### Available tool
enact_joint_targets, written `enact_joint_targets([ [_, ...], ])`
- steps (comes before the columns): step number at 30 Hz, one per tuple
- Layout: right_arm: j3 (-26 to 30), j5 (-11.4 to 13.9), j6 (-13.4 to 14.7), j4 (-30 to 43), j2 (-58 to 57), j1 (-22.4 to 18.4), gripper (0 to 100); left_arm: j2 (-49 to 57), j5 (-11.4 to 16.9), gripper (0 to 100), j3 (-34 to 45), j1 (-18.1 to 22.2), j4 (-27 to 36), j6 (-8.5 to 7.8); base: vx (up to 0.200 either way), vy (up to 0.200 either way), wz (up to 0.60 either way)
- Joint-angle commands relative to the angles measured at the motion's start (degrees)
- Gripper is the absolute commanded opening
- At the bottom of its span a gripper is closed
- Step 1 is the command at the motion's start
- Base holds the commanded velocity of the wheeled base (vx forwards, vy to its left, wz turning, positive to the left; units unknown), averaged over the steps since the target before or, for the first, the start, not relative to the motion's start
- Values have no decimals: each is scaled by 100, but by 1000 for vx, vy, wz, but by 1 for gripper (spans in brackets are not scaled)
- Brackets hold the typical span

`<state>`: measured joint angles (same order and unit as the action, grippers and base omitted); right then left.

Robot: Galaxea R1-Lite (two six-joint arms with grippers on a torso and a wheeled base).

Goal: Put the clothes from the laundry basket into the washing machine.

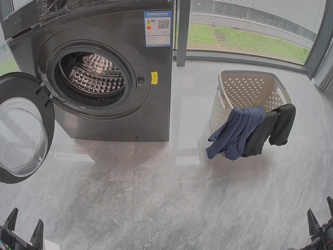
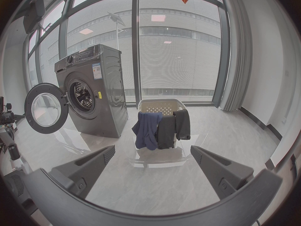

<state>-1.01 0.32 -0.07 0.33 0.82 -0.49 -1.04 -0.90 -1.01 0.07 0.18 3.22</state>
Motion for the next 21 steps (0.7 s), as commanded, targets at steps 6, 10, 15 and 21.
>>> enact_joint_targets([
  [6,101,3,-1,2,-82,5,100,42,-6,100,84,1,-1,3,200,0,0],
  [10,101,3,-1,2,-82,5,100,51,-6,100,84,1,-9,3,150,0,0],
  [15,101,3,-1,2,-82,5,100,51,-6,100,84,1,-1,12,0,0,0],
  [21,101,3,-1,2,-82,5,100,42,-6,100,84,1,-1,12,0,-100,0],
])
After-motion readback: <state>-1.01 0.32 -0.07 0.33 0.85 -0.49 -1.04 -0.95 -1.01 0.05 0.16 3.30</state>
